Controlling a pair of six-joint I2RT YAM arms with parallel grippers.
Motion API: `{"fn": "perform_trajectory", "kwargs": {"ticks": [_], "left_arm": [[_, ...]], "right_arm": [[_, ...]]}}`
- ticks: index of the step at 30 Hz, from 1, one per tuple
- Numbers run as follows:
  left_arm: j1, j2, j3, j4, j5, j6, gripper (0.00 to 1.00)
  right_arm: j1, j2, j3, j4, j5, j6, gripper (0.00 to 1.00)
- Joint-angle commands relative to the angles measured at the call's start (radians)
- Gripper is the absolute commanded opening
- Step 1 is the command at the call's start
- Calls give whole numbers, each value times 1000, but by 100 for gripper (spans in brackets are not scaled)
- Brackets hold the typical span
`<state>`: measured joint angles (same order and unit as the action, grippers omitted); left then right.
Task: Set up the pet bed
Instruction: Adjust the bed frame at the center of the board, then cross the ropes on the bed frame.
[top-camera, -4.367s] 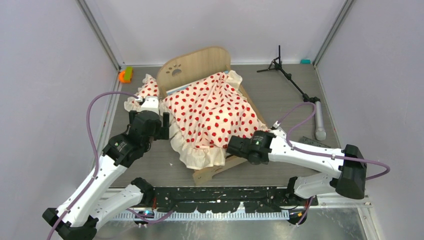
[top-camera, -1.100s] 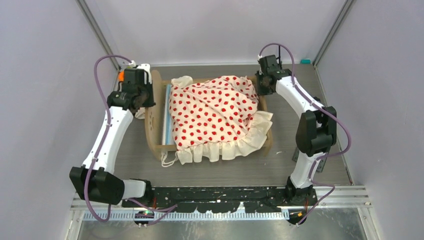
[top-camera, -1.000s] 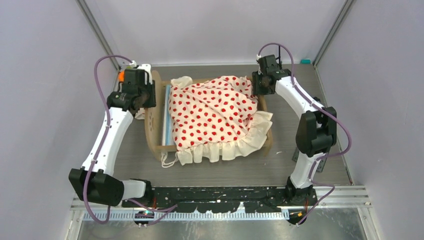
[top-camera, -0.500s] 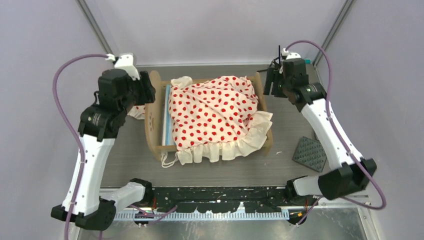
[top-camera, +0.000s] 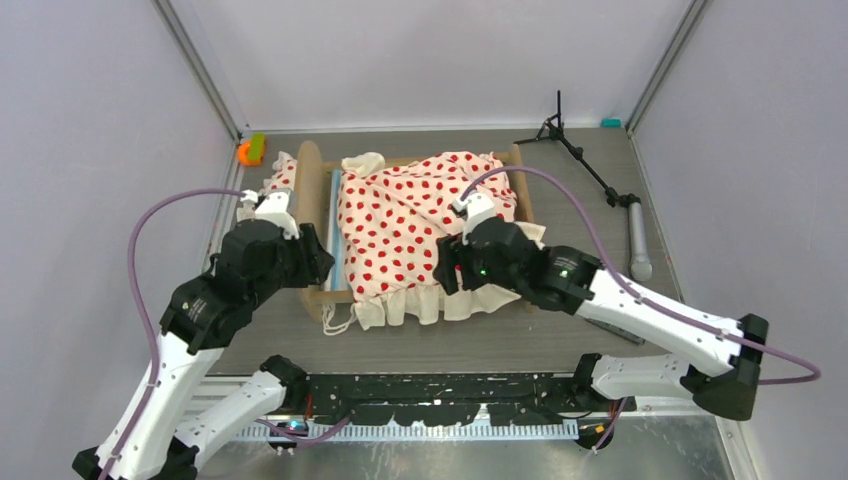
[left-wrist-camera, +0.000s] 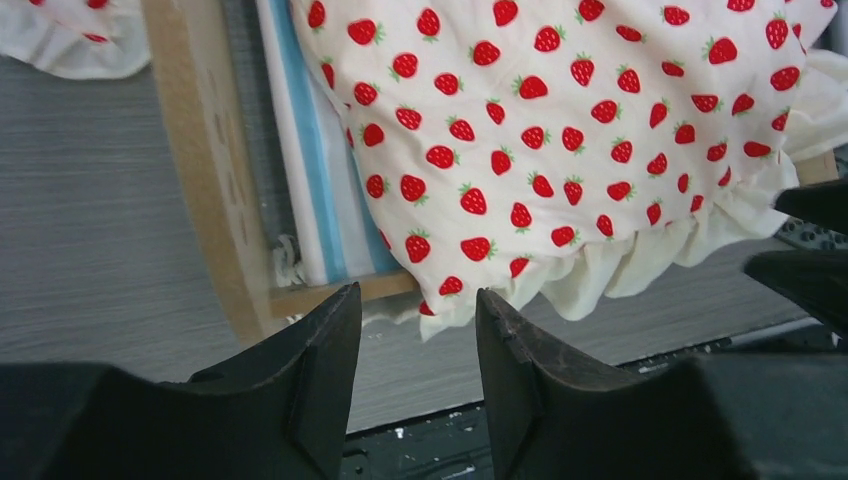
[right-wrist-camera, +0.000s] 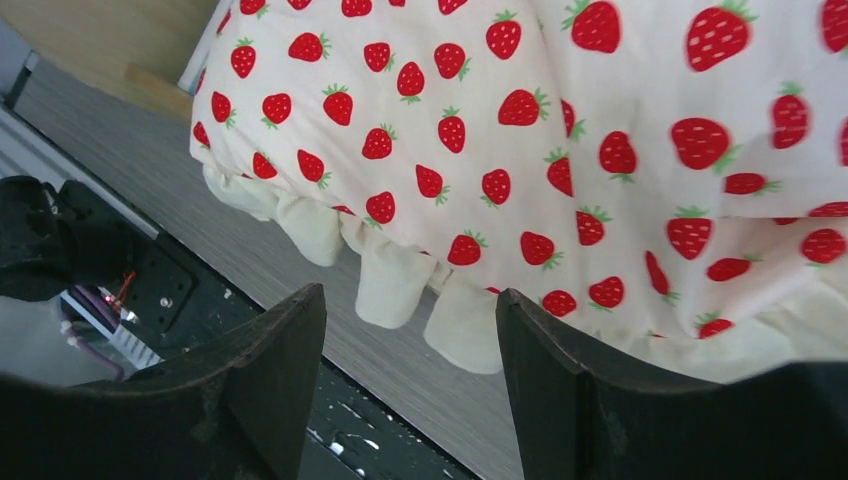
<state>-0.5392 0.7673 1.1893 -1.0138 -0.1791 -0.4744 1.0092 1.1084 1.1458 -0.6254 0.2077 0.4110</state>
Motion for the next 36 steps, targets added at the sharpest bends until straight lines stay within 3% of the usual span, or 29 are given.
{"fn": "perform_trajectory", "kwargs": {"ticks": [1,6,8,15,20,28,30,32,36], "left_arm": [[-6,37,-79,69,142,-90,47],[-37,67,-176,194,158,-134,49],[-67,109,-180,218,133,-130,51],[-162,231,-190,238,-10,-138,58],[-181,262,-227,250,-26,-179,60],[-206,273,-303,281,-36,-209,62],[-206,281,-313,300,-50,-214,62],[-206,288,-313,308,-82,-218,56],[-206,310,-301,318,-148,-218,32]], "right_arm": [[46,78,20,52,154,150,67],[24,82,73,-119,414,257,75],[-25,74,105,-189,453,249,77],[-294,65,127,-191,206,-5,83],[-369,108,112,-131,13,-100,85],[-460,225,63,-41,-99,-140,84],[-485,248,46,2,-151,-139,82],[-508,267,36,37,-210,-129,76],[-534,281,30,67,-274,-115,49]]}}
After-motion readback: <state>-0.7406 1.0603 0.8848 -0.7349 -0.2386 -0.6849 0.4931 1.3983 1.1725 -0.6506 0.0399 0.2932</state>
